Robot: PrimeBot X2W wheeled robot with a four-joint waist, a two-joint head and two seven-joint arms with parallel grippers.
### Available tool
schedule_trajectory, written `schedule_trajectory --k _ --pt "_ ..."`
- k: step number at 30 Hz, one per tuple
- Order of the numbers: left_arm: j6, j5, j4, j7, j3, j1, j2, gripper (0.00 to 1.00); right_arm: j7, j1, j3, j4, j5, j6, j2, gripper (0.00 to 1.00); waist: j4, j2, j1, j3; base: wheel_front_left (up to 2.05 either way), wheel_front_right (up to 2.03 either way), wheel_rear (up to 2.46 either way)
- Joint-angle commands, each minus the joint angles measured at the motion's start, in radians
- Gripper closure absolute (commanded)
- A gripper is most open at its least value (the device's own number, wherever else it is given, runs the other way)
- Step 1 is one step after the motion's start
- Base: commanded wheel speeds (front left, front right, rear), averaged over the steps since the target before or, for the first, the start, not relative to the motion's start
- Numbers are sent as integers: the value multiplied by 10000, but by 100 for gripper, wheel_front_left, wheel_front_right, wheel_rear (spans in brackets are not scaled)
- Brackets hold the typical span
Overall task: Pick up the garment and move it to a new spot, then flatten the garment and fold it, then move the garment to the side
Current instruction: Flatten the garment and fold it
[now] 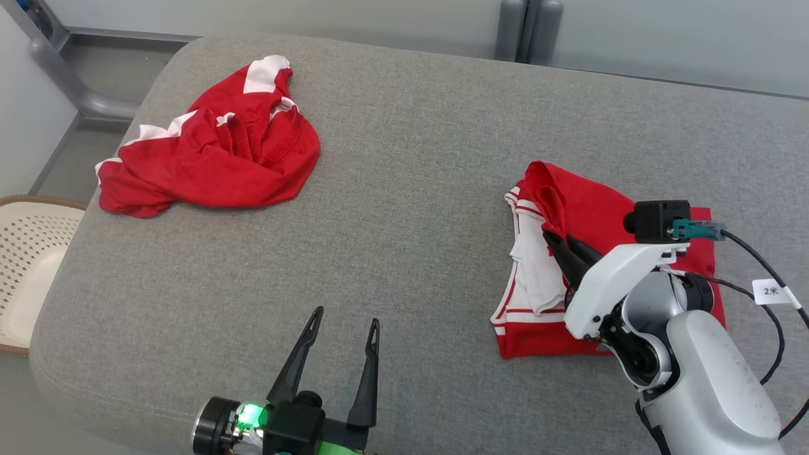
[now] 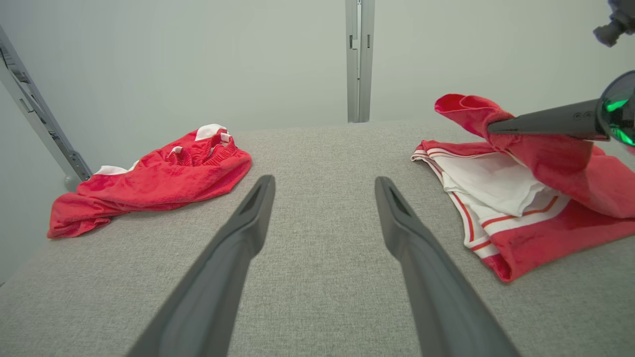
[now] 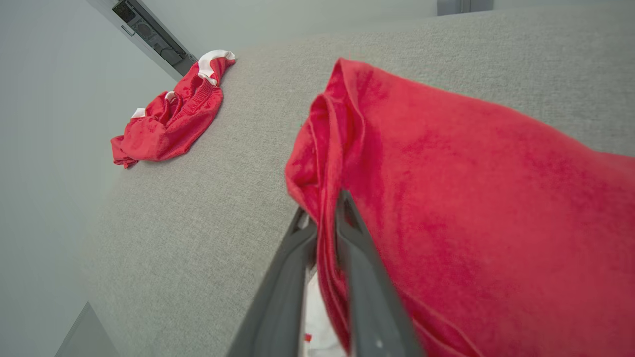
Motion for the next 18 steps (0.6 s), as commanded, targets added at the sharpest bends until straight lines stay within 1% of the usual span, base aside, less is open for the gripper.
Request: schedule_trajectory --k 1,4,8,10,13,14,18 --pt "47 19 24 0 -8 -152 -10 0 -102 -152 16 49 -38 -9 43 0 13 0 0 -20 0 0 0" --pt "76 -15 35 0 7 -130 -13 0 -295 -152 -5 -28 145 -9 81 0 -6 0 0 -68 0 0 0" --pt "158 28 -1 0 152 46 -14 0 -801 -36 166 -382 -222 -12 -522 0 -254 0 0 -228 0 0 0" --pt "214 65 -65 0 295 154 23 0 -1231 75 165 -488 -467 -10 -803 0 -485 0 0 -326 0 0 0" --pt "267 38 -153 0 510 259 81 0 -1957 176 181 -514 -437 -9 -1119 0 -824 0 0 -437 0 0 0" --pt "256 -1 -174 0 602 280 105 0 -2269 235 187 -432 -440 -10 -1280 0 -952 0 0 -474 0 0 0" --pt "184 -280 -282 0 959 382 93 0 -3466 435 316 93 -346 -9 -1587 0 -1421 0 0 -598 0 0 0"
